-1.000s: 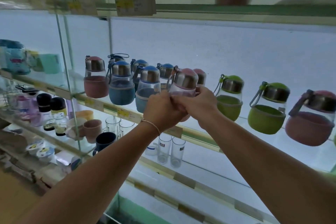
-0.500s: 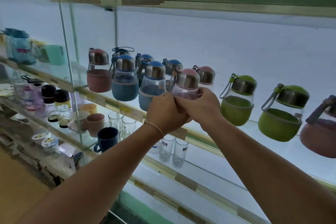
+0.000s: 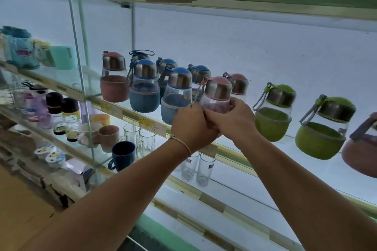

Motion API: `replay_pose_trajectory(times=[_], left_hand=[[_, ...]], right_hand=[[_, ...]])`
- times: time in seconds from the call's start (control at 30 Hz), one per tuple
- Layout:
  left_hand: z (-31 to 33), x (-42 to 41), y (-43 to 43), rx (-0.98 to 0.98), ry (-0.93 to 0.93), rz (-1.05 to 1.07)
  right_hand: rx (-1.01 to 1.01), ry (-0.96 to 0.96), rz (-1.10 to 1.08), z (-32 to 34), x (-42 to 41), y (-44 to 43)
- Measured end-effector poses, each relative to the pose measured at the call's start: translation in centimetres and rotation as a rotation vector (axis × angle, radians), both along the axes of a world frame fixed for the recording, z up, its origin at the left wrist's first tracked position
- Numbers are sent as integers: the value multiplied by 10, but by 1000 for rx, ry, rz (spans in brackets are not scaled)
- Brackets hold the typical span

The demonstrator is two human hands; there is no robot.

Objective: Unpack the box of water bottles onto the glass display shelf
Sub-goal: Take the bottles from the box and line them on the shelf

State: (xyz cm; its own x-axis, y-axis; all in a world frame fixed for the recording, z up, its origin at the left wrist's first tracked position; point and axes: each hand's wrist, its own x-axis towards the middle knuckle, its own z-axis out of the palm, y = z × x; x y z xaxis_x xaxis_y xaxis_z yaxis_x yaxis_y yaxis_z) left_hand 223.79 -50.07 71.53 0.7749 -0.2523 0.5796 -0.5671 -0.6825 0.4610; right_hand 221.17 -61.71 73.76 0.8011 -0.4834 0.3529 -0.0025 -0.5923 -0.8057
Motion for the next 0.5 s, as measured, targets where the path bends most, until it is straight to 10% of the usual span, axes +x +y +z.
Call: replay_pose_trajectory(times=[0.37, 0.5], left_hand=[[-6, -17, 39, -141, 8, -210], [-5, -20, 77, -215, -25, -210]], right_hand=[[-83, 39, -164, 2, -17, 25], [-207, -234, -195, 4, -31, 64]])
